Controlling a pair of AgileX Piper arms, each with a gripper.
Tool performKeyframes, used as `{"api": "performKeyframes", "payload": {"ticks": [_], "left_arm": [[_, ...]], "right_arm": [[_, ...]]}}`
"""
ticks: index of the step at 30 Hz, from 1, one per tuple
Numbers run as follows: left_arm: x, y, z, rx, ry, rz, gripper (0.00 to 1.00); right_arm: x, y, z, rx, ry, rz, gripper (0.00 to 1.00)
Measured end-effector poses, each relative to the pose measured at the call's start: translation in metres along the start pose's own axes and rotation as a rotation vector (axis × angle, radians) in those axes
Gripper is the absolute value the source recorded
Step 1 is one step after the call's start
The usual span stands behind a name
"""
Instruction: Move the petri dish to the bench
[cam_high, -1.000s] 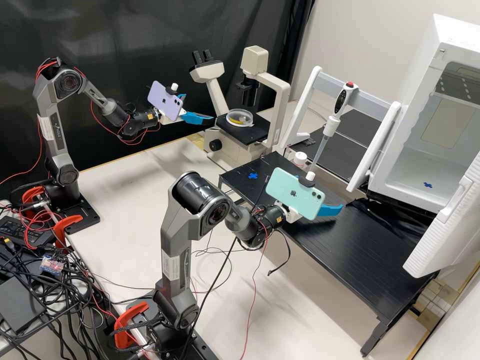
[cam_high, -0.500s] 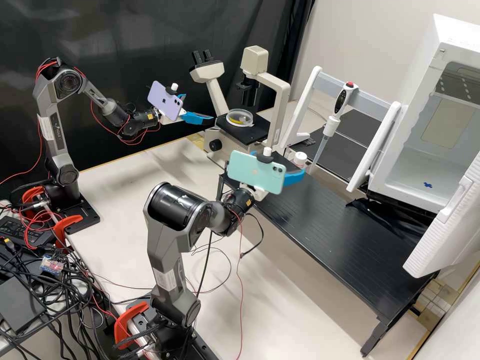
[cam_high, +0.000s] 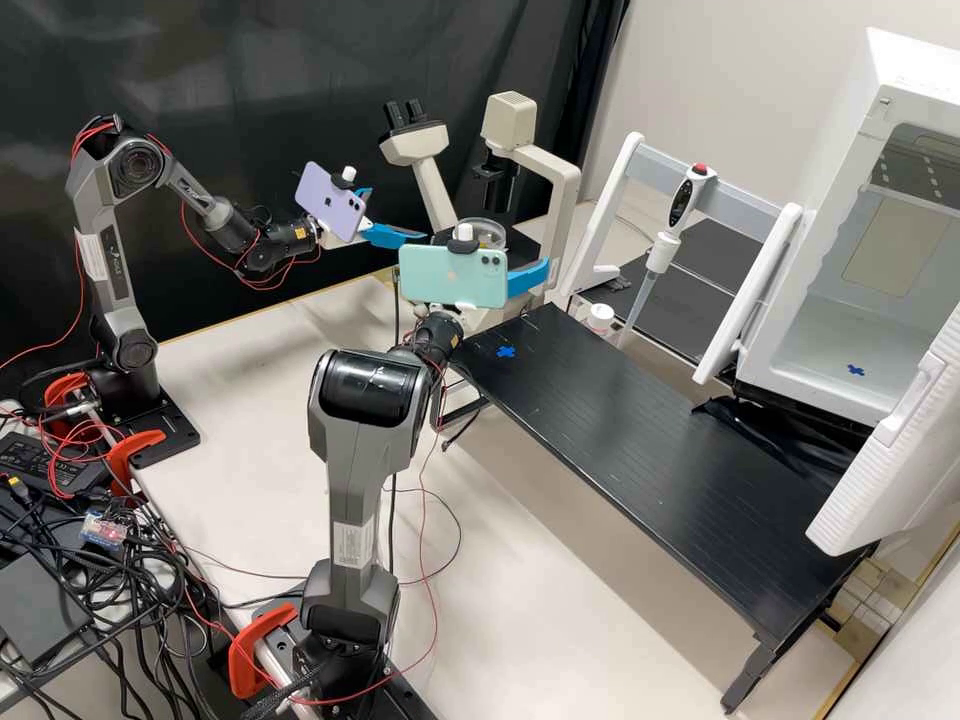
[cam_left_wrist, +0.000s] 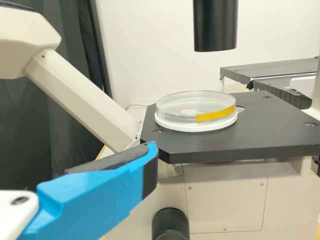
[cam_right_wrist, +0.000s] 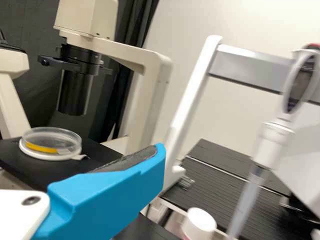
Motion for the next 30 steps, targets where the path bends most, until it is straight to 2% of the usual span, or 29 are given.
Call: {"api": "performKeyframes", "payload": {"ticks": [4, 10, 14, 17, 26, 30], "left_arm": [[0.000, 0.000, 0.000, 0.000, 0.000, 0.000, 1.00], [0.000, 0.000, 0.000, 0.000, 0.000, 0.000, 1.00], [0.000, 0.000, 0.000, 0.000, 0.000, 0.000, 1.00], [0.000, 0.000, 0.000, 0.000, 0.000, 0.000, 1.00], [0.000, 0.000, 0.000, 0.000, 0.000, 0.000, 1.00], [0.000, 0.000, 0.000, 0.000, 0.000, 0.000, 1.00]], "right_arm": [[0.021, -0.010, -0.008, 0.002, -0.007, -0.042, 1.00], [0.057, -0.027, -0.024, 0.054, -0.019, -0.103, 1.00], [0.077, -0.039, -0.029, 0.059, -0.020, -0.142, 1.00], [0.089, -0.044, -0.031, 0.087, -0.033, -0.158, 1.00], [0.124, -0.055, -0.037, 0.187, -0.057, -0.165, 1.00], [0.137, -0.060, -0.041, 0.188, -0.060, -0.150, 1.00]]}}
